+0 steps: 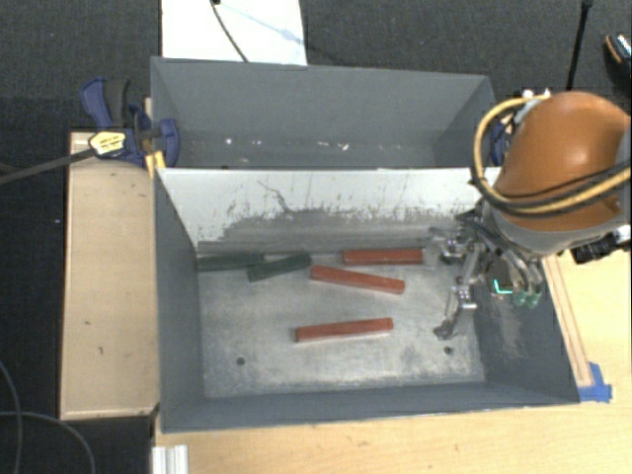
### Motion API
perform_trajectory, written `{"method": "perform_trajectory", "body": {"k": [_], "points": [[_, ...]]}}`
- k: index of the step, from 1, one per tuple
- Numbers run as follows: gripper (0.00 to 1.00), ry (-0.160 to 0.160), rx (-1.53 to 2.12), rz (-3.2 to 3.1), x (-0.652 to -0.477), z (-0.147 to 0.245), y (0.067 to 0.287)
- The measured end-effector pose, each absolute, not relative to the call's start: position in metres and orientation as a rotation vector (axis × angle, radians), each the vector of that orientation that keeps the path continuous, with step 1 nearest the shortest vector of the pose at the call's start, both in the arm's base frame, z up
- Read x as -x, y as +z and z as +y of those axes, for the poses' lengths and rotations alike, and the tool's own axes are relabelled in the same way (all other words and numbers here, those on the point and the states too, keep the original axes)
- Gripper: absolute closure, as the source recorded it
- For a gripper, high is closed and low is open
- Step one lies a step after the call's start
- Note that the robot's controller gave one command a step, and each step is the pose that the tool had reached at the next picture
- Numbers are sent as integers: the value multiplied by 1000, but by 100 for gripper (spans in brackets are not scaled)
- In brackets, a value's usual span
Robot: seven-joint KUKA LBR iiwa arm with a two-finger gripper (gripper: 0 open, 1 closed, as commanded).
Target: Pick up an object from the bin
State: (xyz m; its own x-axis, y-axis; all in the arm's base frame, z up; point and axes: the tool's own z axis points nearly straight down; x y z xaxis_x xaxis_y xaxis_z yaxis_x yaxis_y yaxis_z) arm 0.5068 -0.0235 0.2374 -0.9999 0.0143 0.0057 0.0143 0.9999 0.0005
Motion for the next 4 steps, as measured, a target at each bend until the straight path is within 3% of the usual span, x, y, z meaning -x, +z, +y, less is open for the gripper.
{"method": "perform_trajectory", "body": {"k": [1,2,3,4], "points": [[0,-2,-414,-3116,-590,7,116],[0,-8,-605,-3075,-509,79,68],[100,-1,-596,-3087,-513,74,71],[100,0,-601,-3095,-524,85,240]]}}
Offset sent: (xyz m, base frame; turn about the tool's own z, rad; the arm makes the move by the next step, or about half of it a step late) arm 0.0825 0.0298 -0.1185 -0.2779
